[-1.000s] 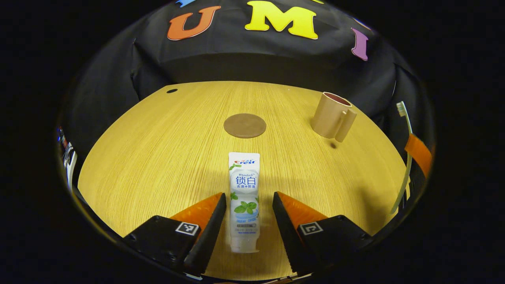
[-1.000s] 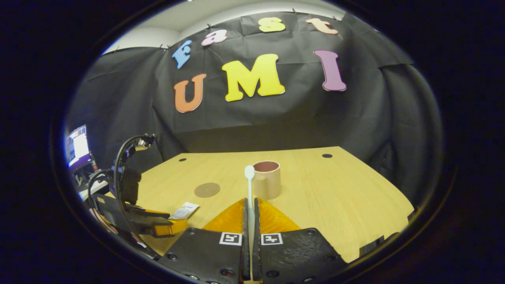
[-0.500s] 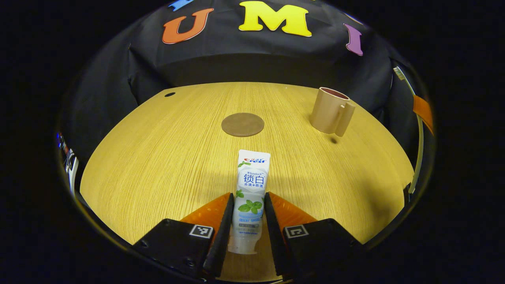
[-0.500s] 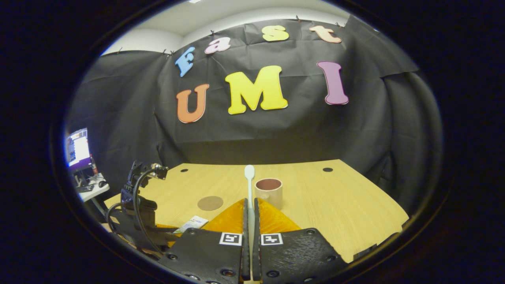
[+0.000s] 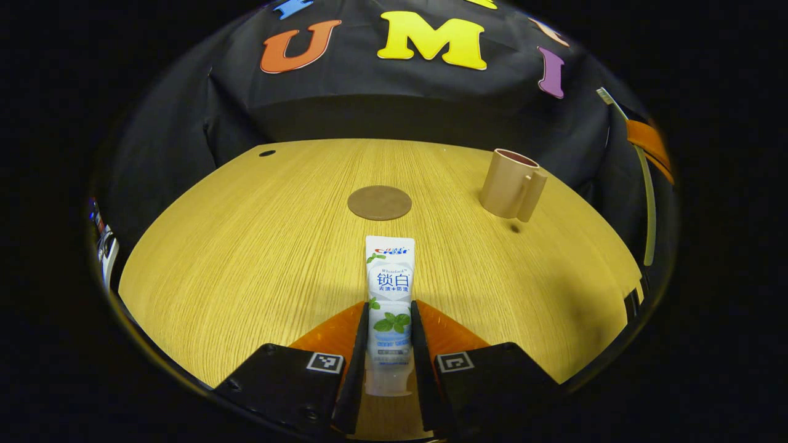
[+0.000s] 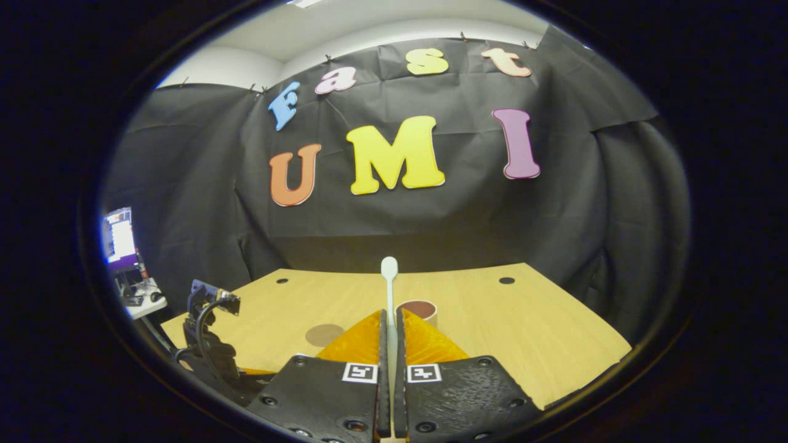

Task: Put the toothbrush and toothpaste on the desktop into the cup, then pick up the cup and place it on the coaster on the desktop.

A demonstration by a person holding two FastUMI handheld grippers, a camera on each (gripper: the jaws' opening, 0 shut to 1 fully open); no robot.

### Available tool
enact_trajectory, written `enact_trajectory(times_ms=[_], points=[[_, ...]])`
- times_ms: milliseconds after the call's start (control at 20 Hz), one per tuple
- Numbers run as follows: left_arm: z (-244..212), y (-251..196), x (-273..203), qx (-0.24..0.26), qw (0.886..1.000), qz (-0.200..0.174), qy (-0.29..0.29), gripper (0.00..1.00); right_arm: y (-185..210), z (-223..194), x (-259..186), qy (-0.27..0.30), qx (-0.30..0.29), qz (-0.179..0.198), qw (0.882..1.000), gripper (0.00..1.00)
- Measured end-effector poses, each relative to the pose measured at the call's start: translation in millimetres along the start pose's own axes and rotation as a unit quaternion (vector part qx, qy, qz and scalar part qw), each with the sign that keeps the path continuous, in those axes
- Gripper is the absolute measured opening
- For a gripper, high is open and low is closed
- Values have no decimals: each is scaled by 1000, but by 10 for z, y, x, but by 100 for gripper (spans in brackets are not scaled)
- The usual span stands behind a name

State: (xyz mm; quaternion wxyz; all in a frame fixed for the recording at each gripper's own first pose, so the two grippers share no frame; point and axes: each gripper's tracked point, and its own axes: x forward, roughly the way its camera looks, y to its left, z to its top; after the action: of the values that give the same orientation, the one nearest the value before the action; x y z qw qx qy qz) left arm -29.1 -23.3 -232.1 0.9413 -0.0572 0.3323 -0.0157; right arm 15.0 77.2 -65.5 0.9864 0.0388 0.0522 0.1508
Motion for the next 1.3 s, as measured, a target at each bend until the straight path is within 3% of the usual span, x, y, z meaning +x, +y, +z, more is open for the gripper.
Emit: enact_trajectory(times_ms=[250,550,900,1300], points=[[391,49,-219,23,995,25,-88,41,65,171,91,-17,7,5,1000,6],[770,-104,-442,31,989,7,-145,41,-4,345,291,-37,22,2,999,3],[953,-269,-566,38,986,-15,-165,40,-71,539,825,-45,43,6,998,3],[1420,-64,-606,26,976,11,-218,41,-113,585,1571,-44,36,0,998,0]])
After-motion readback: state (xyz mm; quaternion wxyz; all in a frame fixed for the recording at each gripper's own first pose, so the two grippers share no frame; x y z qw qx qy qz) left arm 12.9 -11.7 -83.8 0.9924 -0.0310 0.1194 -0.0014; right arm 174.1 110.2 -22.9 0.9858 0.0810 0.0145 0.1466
